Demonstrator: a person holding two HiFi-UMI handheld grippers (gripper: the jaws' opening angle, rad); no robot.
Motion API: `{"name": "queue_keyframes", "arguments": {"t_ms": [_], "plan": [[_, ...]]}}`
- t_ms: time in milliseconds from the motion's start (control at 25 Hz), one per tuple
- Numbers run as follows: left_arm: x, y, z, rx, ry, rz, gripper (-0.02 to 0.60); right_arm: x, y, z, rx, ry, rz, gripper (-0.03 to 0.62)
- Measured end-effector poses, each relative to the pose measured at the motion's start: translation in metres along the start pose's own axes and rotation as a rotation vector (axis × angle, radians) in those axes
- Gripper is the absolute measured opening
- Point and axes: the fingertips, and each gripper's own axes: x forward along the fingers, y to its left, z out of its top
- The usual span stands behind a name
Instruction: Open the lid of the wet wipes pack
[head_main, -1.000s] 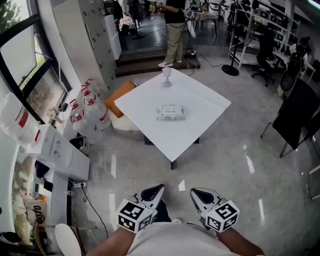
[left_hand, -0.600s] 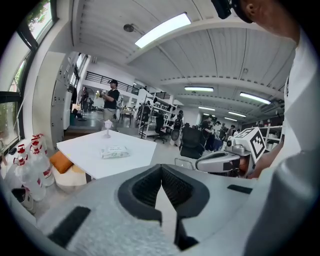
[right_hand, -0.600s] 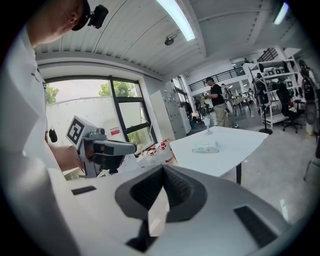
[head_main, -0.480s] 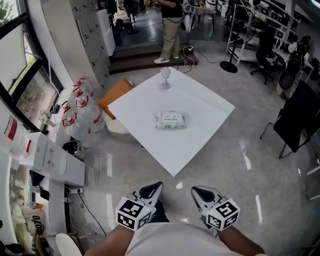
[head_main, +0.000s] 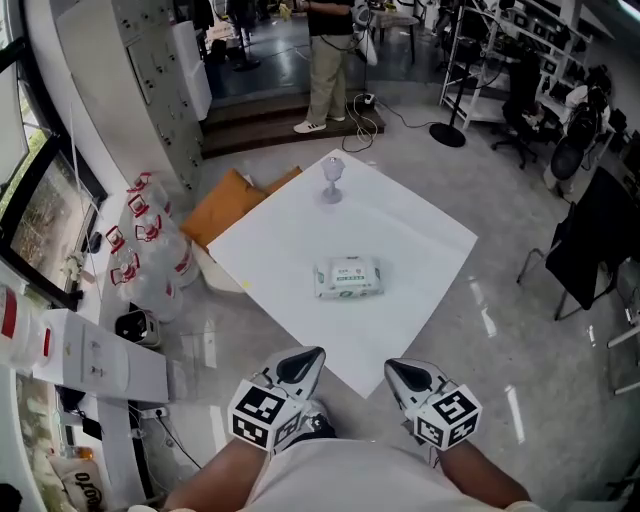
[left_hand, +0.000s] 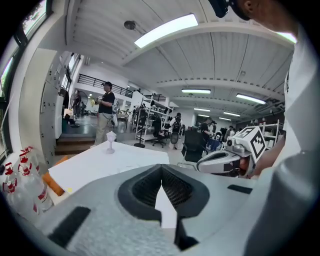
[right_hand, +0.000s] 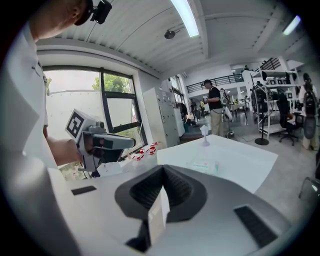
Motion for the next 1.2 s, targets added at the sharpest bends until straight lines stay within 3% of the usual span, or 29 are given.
{"name": "queue_keyframes", "arguments": {"t_ms": [280,640,840,1200], "plan": [[0.031,0.057,0.007,0.032,0.025,-0.059,0.009,0.055,-0.025,0.030,0.018,-0.023,-0.063,0.006],[0.051,0.070,0.005,0.029,0.042,-0.114,0.009,0.072,-0.037,0.033,0.033,-0.009,-0.098,0.006],[0.056,0.076,0.012,0.006,0.017,-0.077,0.009,0.079,-0.050,0.047,0.005,-0.010,-0.072,0.006],[0.069,0.084,0.019,-0.058,-0.008,0.068,0.009,0.099,-0.075,0.066,-0.069,0.014,0.067,0.007]]}}
